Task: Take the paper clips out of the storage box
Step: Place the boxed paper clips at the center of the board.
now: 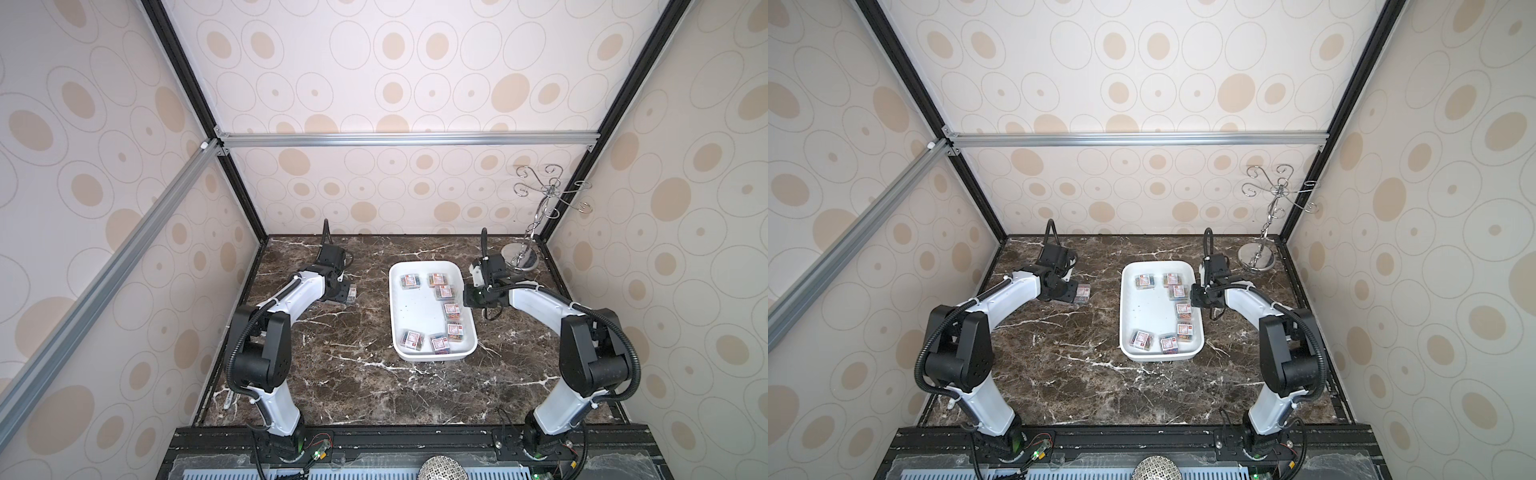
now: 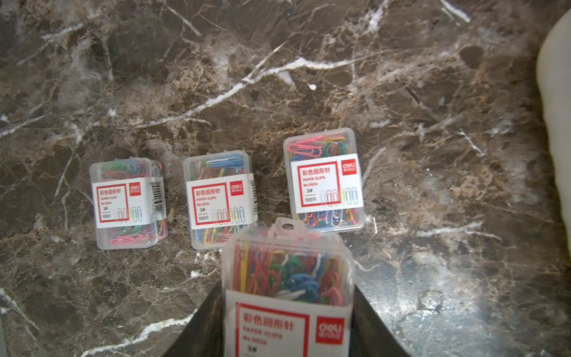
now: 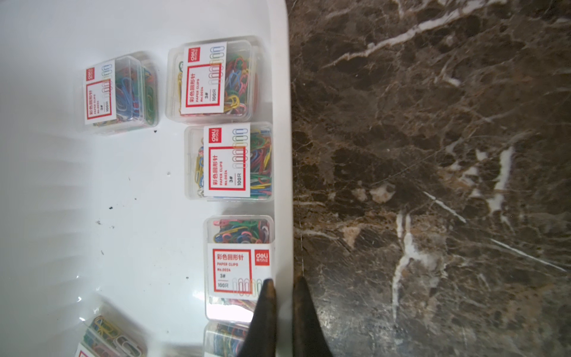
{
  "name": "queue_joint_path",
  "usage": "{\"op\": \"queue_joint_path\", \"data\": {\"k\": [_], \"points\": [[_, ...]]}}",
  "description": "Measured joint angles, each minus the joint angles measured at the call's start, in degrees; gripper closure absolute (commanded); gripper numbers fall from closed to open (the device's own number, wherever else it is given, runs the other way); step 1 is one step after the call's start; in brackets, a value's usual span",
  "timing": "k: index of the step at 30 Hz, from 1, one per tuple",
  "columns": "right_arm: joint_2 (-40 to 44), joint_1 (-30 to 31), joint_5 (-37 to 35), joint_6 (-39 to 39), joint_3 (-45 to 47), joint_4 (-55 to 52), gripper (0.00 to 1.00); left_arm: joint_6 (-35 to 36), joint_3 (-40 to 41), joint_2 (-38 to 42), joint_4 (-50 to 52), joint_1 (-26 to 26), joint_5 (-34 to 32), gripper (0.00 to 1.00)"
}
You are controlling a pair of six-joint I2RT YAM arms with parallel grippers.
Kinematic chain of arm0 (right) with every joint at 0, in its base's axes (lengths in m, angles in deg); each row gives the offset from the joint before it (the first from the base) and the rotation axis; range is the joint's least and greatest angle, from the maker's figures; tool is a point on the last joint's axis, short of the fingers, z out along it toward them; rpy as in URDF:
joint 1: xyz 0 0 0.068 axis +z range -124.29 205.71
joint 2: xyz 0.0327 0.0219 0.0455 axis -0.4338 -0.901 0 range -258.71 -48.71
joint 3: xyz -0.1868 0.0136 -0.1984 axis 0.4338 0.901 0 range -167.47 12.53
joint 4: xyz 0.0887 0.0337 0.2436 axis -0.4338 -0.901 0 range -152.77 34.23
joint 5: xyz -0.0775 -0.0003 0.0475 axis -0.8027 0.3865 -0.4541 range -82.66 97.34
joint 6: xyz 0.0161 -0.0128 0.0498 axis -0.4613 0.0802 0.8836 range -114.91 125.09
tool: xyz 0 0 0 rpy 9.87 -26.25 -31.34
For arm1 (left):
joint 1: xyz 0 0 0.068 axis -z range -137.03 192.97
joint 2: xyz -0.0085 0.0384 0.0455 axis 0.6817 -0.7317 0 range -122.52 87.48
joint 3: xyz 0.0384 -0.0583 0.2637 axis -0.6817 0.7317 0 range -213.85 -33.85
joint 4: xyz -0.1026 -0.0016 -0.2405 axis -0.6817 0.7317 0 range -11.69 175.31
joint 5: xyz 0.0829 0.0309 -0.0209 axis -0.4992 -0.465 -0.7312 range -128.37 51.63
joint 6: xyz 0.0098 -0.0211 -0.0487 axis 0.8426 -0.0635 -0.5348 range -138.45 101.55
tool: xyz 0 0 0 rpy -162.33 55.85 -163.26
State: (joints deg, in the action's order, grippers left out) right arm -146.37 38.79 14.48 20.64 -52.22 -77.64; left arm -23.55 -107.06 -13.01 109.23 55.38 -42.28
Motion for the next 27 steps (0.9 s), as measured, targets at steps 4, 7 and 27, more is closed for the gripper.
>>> {"op": "queue_joint_path", "data": {"k": [4, 7, 27], "points": [[0.0, 0.0, 0.0, 0.0, 0.0, 0.0, 0.93, 0.0, 0.8, 0.4, -0.1, -0.8, -0.5, 0.49], [0.0, 0.0, 0.0, 0.0, -0.2, -0.2, 0.93, 0.0, 1.3, 0.7, -0.2, -1.1, -0.5, 0.49], [-2.3, -0.3, 3.4, -3.9, -4.6, -6.3, 0.93, -4.2, 16.2, 10.1, -5.5, -1.5, -1.9, 0.49]]}}
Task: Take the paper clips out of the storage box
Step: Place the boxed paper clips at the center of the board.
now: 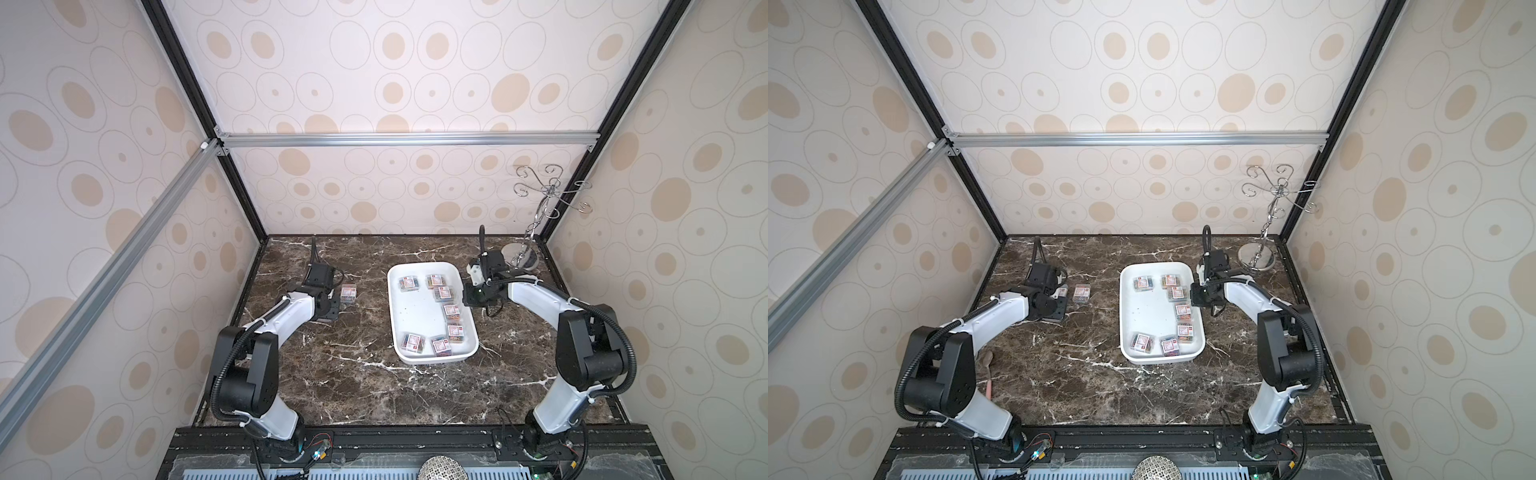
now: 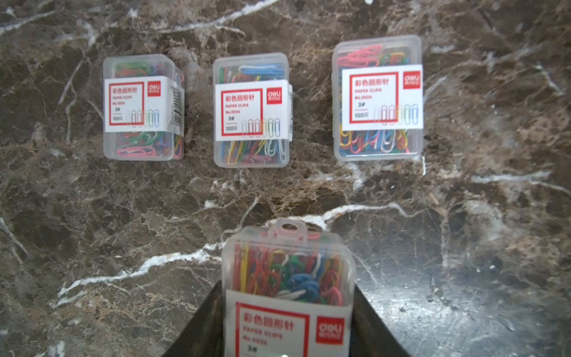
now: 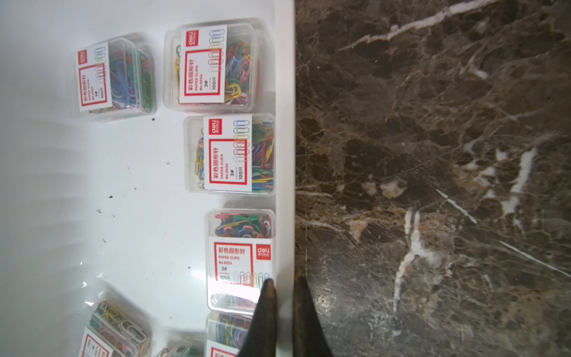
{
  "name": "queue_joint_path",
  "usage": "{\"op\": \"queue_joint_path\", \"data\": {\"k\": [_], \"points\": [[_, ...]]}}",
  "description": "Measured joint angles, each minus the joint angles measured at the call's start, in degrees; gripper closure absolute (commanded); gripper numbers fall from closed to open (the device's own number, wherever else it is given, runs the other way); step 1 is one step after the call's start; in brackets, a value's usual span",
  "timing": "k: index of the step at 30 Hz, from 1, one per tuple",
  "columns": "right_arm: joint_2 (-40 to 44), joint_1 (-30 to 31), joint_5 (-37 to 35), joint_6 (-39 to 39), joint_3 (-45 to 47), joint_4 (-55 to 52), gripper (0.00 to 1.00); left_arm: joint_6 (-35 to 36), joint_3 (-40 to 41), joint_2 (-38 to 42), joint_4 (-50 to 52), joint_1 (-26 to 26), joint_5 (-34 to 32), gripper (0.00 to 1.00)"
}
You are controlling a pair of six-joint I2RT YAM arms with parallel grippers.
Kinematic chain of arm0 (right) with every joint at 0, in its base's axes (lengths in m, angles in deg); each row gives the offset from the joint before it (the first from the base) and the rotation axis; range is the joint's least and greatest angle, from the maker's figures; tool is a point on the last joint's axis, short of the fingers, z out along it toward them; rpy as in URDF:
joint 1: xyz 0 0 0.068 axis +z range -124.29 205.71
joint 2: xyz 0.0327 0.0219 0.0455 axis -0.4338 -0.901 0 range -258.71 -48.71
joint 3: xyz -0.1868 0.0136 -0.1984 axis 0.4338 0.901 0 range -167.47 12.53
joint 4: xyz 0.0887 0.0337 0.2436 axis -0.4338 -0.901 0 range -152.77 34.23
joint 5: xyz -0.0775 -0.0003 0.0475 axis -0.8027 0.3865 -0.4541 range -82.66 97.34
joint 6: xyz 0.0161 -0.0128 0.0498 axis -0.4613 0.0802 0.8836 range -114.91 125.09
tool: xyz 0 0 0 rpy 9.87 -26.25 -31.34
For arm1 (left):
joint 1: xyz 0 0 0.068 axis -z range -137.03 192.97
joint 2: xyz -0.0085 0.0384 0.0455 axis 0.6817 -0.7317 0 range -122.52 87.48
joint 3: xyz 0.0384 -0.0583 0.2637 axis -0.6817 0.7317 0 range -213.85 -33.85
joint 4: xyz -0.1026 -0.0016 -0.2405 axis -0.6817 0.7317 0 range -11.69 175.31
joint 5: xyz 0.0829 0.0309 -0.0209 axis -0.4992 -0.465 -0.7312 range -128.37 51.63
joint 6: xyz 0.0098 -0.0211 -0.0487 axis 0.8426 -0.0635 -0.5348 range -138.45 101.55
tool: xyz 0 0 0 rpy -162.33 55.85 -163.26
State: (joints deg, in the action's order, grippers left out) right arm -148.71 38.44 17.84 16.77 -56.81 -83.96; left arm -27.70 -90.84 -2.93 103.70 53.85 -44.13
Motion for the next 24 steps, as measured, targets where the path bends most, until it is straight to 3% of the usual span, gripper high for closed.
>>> {"op": "queue_joint_path", "data": {"k": [24], "points": [[-5.6, -1.2, 5.4, -1.9, -7.4, -6.2, 0.93, 8.3, -0.7, -4.6, -2.2, -9.6, -0.3, 0.52]]}}
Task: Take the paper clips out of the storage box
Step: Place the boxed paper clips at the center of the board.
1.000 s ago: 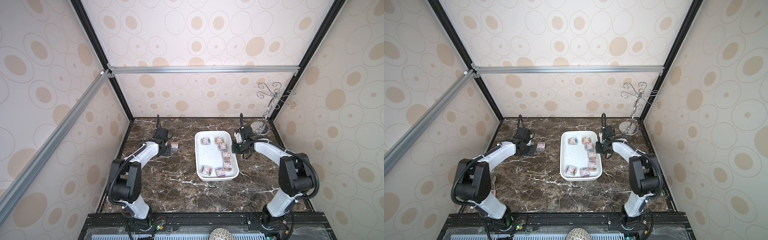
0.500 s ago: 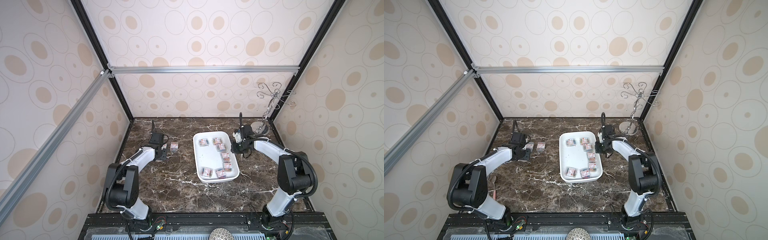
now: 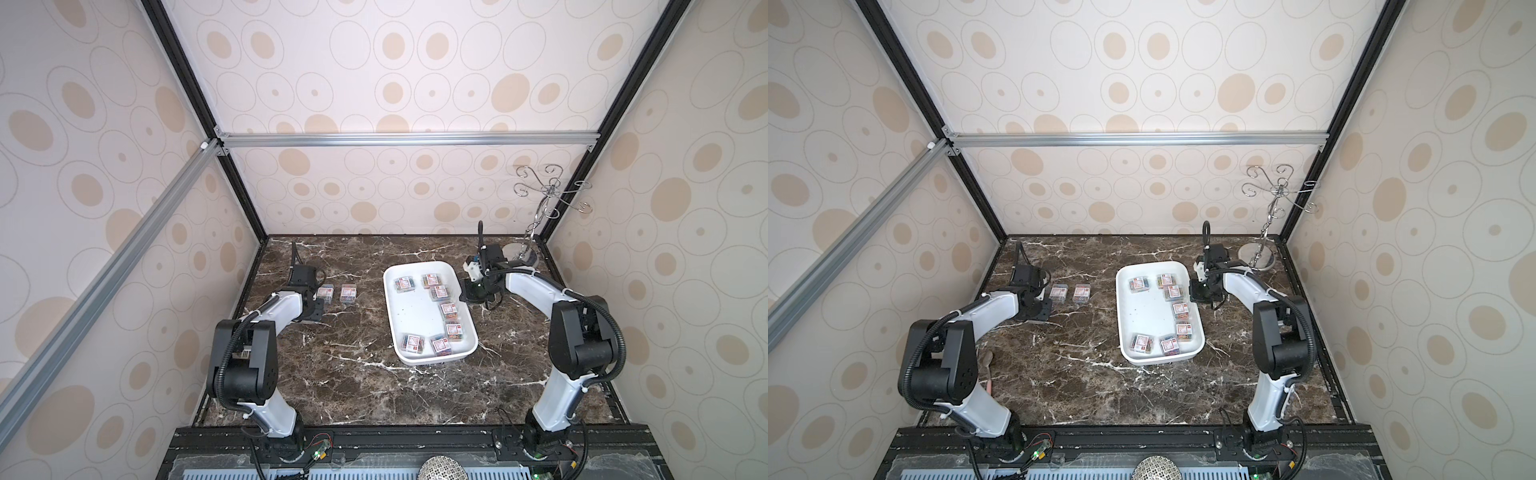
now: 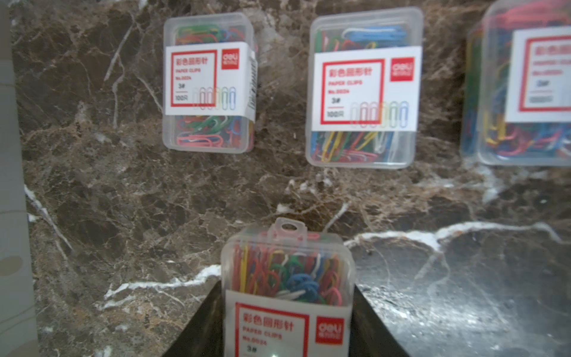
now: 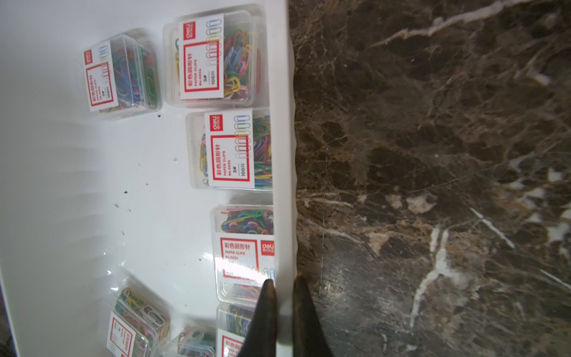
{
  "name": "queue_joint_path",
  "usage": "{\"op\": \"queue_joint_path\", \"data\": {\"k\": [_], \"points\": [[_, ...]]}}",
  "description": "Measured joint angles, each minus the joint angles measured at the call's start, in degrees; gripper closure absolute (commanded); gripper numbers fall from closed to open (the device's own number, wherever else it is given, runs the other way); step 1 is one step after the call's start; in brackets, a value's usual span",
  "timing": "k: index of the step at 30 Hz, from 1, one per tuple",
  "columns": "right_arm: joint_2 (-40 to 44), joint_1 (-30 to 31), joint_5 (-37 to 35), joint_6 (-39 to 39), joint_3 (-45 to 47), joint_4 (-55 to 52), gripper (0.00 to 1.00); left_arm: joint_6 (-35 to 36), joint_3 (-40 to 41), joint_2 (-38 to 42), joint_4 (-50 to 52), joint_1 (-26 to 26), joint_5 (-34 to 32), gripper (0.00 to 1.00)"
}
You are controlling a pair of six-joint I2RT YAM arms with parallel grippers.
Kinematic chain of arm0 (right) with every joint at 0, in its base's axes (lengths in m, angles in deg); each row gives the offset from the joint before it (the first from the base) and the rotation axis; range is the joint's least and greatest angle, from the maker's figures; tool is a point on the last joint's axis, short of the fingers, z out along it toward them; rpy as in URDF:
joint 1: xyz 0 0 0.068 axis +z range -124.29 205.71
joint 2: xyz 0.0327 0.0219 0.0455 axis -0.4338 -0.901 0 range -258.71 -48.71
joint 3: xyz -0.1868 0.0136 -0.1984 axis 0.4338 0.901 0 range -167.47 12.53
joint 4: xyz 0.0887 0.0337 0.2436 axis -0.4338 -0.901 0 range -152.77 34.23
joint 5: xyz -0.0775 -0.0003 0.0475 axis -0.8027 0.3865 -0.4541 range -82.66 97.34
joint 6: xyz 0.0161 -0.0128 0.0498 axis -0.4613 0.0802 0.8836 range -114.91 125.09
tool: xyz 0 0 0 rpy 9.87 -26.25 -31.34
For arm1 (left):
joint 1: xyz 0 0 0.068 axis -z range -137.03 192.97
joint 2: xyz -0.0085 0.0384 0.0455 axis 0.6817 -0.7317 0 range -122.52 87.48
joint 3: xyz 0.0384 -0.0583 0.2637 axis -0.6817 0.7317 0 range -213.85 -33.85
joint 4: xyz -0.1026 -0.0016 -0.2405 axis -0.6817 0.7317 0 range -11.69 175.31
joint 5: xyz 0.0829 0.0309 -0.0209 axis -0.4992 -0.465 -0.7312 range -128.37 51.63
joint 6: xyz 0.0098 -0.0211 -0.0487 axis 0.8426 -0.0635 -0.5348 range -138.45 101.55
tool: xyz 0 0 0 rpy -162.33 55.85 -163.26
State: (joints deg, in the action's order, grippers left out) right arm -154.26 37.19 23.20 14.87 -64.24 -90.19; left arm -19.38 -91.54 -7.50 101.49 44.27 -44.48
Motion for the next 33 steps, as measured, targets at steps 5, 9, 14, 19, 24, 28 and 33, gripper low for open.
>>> {"op": "queue_joint_path", "data": {"k": [5, 9, 14, 19, 24, 28, 33], "points": [[-0.8, 0.0, 0.0, 0.0, -1.5, -1.9, 0.93, 1.9, -0.7, -0.9, 0.0, -1.2, 0.1, 0.52], [-1.4, 0.0, -0.4, -0.1, -2.9, -3.6, 0.93, 3.3, -0.7, -0.9, -0.7, -2.4, 1.3, 0.52], [-1.9, 0.1, -1.1, -0.2, -3.7, -4.7, 0.93, 4.6, -0.7, -1.6, -1.8, -4.8, 2.6, 0.52], [-1.9, 0.1, -1.4, -0.2, -3.7, -4.8, 0.93, 5.2, -1.3, -5.6, -1.5, -5.2, 2.3, 0.55], [-1.8, 0.1, -1.7, -0.2, -3.8, -5.3, 0.93, 5.4, -2.7, -7.3, -2.0, -5.2, 1.3, 0.55], [-1.8, 0.1, -2.0, -0.2, -3.8, -5.4, 0.93, 5.5, -2.7, -7.3, -2.1, -5.2, 0.9, 0.55], [-1.8, 0.1, -2.1, -0.2, -3.8, -5.4, 0.93, 5.5, -2.7, -7.3, -2.1, -5.2, 0.4, 0.55]]}}
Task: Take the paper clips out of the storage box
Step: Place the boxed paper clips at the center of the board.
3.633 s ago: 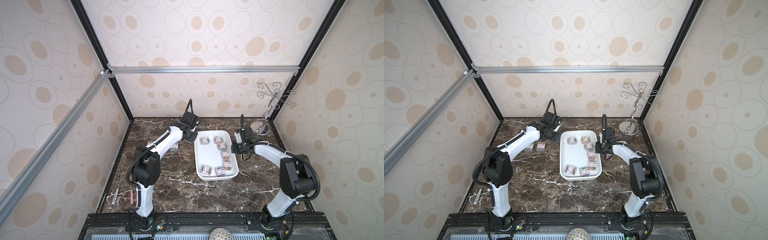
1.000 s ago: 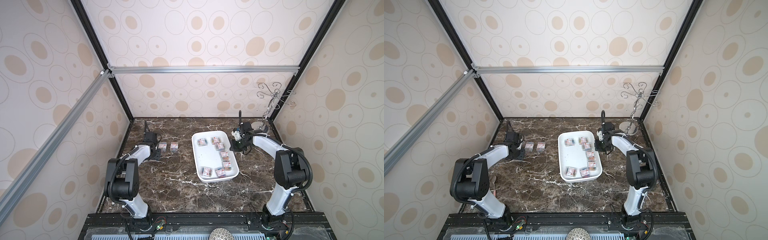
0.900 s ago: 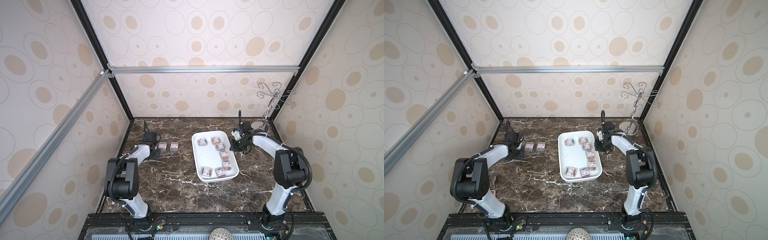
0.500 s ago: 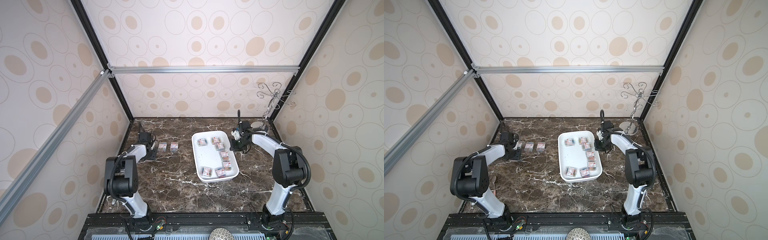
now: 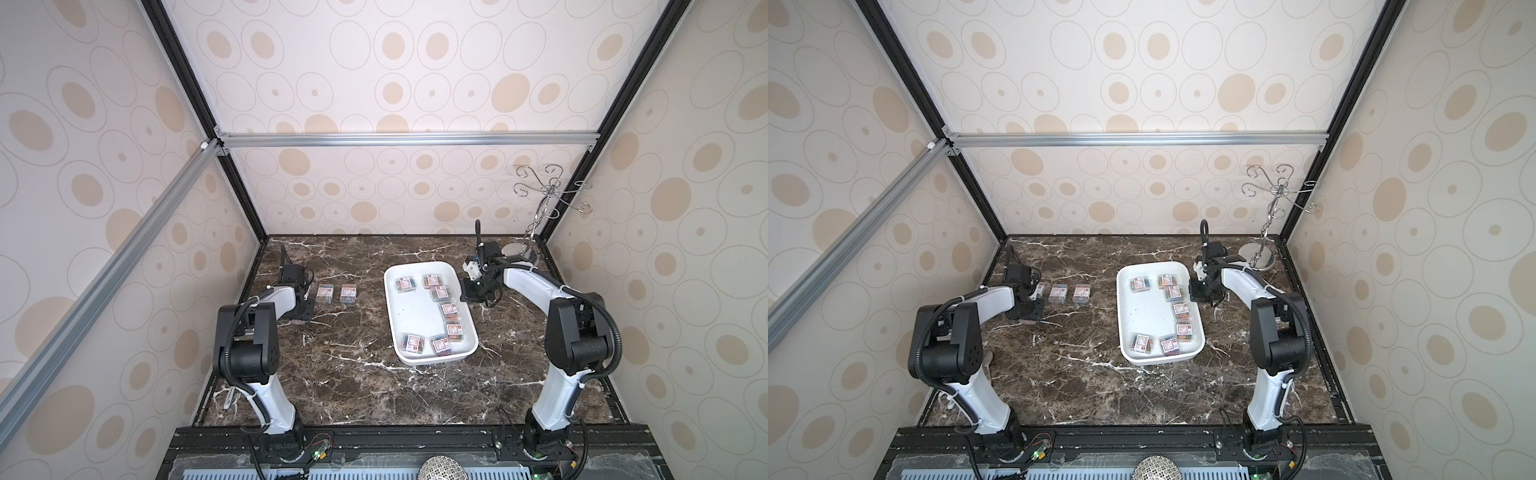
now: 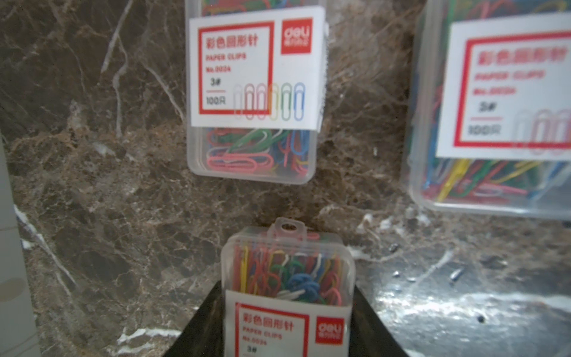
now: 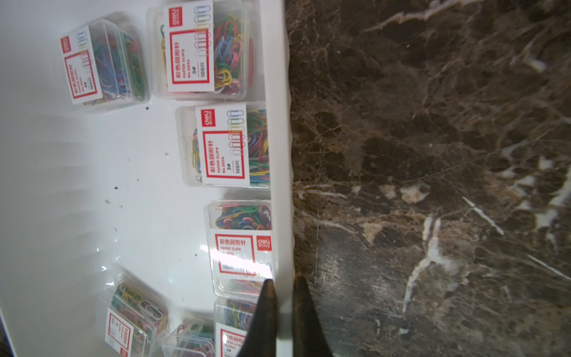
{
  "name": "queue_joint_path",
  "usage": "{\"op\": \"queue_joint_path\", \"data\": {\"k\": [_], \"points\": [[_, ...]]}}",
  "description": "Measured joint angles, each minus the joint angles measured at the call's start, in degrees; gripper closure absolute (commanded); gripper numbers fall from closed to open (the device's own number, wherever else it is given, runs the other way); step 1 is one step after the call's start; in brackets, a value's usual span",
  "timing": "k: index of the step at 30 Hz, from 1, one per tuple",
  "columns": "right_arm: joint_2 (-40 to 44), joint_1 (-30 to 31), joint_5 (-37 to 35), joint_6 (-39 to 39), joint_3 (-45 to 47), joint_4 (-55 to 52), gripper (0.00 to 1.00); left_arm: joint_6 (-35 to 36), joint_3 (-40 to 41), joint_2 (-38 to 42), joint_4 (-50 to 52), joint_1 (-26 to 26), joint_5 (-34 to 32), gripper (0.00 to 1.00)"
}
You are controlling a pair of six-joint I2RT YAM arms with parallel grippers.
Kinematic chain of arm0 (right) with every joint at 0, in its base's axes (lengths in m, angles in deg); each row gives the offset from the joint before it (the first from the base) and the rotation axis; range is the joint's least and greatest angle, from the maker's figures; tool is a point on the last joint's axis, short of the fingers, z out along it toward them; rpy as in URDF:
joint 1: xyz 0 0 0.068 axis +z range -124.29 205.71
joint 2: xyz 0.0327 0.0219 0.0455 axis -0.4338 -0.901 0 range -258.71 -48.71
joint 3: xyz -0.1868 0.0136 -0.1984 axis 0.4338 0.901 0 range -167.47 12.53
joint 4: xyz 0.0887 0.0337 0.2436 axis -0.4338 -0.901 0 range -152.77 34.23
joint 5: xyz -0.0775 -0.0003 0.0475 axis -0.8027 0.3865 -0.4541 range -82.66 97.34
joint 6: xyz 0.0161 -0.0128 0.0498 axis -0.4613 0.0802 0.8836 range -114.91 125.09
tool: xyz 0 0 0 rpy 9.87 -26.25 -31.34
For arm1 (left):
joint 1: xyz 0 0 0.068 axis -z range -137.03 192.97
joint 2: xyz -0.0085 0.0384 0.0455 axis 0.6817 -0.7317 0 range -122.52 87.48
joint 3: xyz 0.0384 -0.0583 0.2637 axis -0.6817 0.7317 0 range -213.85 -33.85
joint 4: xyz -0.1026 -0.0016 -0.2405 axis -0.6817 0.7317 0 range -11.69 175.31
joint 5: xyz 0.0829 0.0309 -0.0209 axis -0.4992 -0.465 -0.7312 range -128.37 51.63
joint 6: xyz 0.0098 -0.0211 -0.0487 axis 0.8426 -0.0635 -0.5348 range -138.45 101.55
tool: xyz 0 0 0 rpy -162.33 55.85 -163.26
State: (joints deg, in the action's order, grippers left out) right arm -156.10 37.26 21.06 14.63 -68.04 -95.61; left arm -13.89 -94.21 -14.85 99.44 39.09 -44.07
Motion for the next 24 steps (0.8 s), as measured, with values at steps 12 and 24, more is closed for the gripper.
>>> {"op": "queue_joint_path", "data": {"k": [12, 24], "points": [[0.0, 0.1, -0.6, 0.0, -0.4, -1.1, 0.93, 0.0, 0.0, 0.0, 0.3, 0.0, -0.9, 0.5], [0.0, 0.1, -1.1, 0.0, -0.4, -1.4, 0.93, -0.4, 0.0, 0.5, 0.7, 0.0, -2.9, 0.29]]}}
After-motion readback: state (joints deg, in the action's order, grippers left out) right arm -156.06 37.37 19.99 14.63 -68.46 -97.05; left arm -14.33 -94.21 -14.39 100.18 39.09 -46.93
